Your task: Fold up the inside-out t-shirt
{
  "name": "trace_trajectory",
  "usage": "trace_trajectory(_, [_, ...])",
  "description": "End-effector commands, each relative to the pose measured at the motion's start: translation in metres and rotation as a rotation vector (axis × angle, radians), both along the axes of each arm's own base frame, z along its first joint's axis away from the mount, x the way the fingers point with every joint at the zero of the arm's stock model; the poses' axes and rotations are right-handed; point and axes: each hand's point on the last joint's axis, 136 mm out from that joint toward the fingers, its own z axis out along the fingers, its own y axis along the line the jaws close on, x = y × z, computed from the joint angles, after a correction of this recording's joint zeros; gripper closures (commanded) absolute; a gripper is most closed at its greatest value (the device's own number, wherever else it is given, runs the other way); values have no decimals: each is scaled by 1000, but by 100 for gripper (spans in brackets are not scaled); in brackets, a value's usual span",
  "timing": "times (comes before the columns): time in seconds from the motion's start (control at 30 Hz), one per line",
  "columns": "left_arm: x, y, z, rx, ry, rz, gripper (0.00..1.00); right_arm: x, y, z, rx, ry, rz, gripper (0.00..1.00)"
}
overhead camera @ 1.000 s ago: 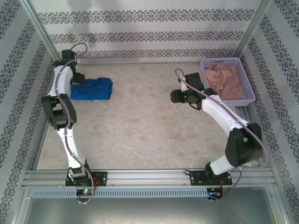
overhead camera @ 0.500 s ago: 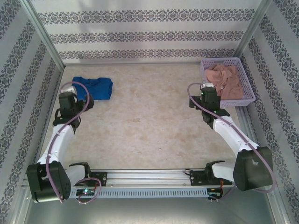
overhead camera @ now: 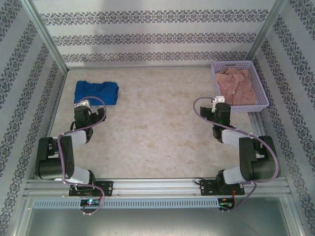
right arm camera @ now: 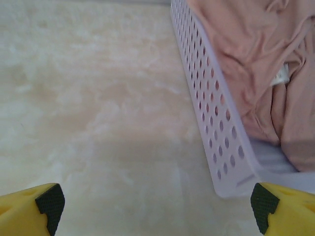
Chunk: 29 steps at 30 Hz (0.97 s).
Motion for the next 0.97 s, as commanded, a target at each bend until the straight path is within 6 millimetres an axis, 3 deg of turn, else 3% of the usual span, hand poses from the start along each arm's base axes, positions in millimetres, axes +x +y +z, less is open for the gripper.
trace_trajectory(0.0, [15, -2, 26, 46, -131, -27, 0, 4, 9, 10, 55, -134, 62, 2])
trace_trajectory(0.13, [17, -12, 27, 68, -138, -79, 0, 4, 9, 8, 59, -142, 66, 2])
trace_trajectory(0.23, [16, -35, 28, 143, -176, -165, 0, 4, 9, 8, 61, -145, 65, 2])
trace_trajectory(0.3, [18, -46, 18, 184, -222, -198, 0, 5, 8, 9, 60, -156, 63, 2])
trace_trajectory(0.37, [18, -45, 11, 173, -142, -194, 0, 4, 9, 9, 60, -153, 65, 2])
trace_trajectory(0.93, [20, -49, 12, 189, -160, -208, 0, 5, 9, 9, 62, -149, 66, 2])
